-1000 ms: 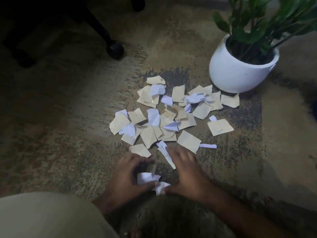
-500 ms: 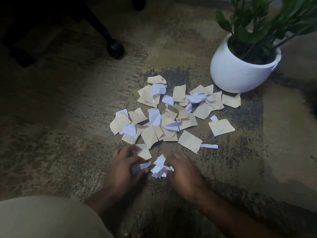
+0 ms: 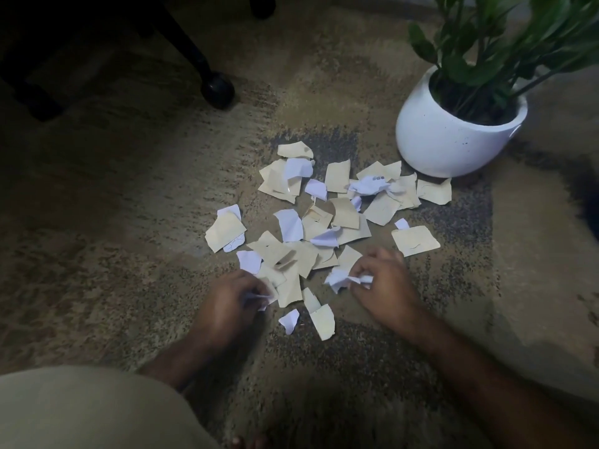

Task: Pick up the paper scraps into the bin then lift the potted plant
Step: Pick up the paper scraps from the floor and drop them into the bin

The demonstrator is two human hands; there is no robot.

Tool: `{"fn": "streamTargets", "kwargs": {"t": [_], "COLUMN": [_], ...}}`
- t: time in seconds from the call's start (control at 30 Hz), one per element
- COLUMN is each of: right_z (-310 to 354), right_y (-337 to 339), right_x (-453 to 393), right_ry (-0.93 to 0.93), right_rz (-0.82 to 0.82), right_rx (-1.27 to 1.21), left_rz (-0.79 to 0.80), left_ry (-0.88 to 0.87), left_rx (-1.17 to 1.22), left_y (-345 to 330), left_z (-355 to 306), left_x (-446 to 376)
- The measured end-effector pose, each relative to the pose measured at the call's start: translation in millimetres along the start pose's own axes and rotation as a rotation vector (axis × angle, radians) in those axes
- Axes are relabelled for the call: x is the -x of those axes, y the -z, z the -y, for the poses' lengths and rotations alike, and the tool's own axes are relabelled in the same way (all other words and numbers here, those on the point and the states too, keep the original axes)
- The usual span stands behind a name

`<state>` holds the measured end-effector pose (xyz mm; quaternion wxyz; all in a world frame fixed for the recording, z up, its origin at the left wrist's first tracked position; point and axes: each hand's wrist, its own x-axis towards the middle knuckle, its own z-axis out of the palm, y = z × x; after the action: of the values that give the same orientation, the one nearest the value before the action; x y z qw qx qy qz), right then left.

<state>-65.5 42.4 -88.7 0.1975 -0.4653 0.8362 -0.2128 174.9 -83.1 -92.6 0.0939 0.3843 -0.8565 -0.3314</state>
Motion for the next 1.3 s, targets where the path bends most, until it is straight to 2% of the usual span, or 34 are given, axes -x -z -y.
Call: {"fn": "streamTargets", "kwargs": {"t": [0.13,0.27,0.37,0.47,0.57,0.77,0.87,1.07,1.17,1.3], "right_z": [-1,17,27,35,39,44,52,62,55,48], "right_y": [-4,-18,-25,-31,-43,-49,-47,-37,-19,16], "right_x": [3,19,28,34,38,32,27,21,14,1], "right_ry": [-0.012,0.060,0.134,0.193,0.206,0.122,0.037,-0.230,-0.247,-0.262], "right_rz": [0.087,0.081,0.179,0.304,0.273,0.161,0.168,0.117,0.107,0.124], "right_rx": [0.090,-0.038,-0.068,0.055,0.153,0.016,-0.035,-0.349,-0.412,-0.527], "left_rz": [-0.045,-0.032,0.021,0.141,0.236,0.212,0.202,0.126,0.110,0.132], "left_ry": [0.055,0.198,0.146,0.086,0.087,0.076,0.080,0.108,0.104,0.042], "left_rx": [0.089,0.204,0.163,0.055,-0.035,-0.080,-0.058,0.182,0.262,0.250], "left_y": [0,1,2,3,-2,-9,-12,-9,0,22], "left_z": [-1,-5,-2,5,4,-2,-8,-29,-40,-65], "left_x": [3,2,-4,-5,-5,-11,-12,-23,-31,-52]}}
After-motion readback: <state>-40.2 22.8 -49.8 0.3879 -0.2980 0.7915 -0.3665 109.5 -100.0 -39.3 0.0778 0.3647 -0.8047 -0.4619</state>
